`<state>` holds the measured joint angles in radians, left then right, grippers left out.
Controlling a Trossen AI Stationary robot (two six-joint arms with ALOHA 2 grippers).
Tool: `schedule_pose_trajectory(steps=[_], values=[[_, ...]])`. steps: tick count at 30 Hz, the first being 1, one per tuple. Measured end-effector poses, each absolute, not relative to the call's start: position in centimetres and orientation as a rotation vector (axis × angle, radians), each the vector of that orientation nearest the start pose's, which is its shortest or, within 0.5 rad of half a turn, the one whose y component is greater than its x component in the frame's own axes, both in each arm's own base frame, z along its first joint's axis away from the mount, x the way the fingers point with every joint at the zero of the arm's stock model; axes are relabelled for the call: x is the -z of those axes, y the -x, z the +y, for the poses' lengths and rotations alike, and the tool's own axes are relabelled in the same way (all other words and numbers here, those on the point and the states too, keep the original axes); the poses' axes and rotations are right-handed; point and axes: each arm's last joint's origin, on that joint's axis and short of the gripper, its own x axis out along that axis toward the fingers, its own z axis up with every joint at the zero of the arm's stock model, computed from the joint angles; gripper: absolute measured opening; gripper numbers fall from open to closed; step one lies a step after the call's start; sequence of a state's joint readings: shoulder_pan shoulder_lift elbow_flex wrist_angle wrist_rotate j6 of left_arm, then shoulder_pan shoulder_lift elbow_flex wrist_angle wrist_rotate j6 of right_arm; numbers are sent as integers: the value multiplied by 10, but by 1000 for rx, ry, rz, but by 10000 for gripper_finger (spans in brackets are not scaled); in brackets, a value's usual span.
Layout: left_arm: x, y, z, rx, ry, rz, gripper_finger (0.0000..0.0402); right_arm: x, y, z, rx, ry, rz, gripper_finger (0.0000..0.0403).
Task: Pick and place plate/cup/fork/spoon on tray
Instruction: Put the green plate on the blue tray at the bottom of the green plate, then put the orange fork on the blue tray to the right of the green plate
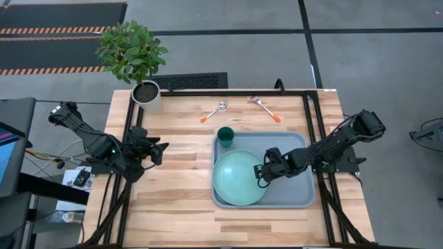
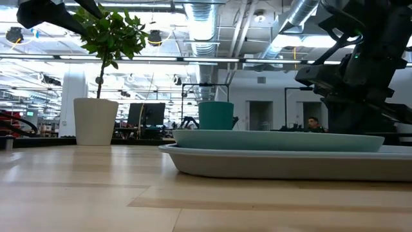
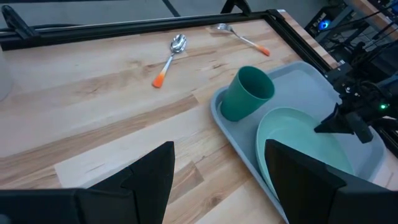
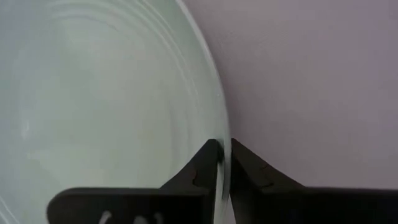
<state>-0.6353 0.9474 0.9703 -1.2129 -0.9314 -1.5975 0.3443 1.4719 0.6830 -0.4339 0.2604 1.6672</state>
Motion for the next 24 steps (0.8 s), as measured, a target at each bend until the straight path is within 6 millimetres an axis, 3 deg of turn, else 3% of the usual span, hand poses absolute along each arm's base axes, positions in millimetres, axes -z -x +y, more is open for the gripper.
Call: schedule_pose_trajectory(steps=[9, 24], values=[[-305, -127, -65, -782, 648, 386, 238, -145, -230, 75, 860, -1103, 886, 96], [-305, -127, -65, -783, 645, 382, 238, -145, -230, 75, 844, -1079, 895, 214]])
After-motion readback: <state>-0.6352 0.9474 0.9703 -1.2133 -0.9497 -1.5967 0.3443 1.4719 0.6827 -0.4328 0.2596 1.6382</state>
